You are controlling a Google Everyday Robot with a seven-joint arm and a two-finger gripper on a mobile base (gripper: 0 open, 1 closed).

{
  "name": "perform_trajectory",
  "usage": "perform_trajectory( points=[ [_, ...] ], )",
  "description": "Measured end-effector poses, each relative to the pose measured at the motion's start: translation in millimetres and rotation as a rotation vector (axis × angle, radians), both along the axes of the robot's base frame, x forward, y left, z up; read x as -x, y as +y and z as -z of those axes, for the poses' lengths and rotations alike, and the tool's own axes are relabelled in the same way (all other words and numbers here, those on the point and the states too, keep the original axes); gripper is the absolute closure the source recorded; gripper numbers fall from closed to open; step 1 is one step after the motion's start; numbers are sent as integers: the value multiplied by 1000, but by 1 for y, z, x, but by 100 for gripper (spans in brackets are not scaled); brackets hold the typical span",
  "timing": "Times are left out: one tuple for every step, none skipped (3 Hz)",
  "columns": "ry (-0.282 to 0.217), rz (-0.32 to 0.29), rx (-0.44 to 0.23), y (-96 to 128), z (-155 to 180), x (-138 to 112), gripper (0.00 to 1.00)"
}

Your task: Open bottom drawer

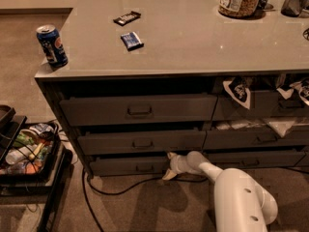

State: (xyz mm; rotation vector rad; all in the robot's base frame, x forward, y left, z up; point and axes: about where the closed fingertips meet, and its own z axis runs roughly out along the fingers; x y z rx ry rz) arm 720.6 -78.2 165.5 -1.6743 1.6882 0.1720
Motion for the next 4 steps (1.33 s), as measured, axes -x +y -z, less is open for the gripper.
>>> perform_trajectory(
  points=[
    [0,0,0,0,0,0,17],
    [0,0,0,0,0,0,23],
    [0,0,0,0,0,0,37],
    [0,0,0,0,0,0,58]
  ],
)
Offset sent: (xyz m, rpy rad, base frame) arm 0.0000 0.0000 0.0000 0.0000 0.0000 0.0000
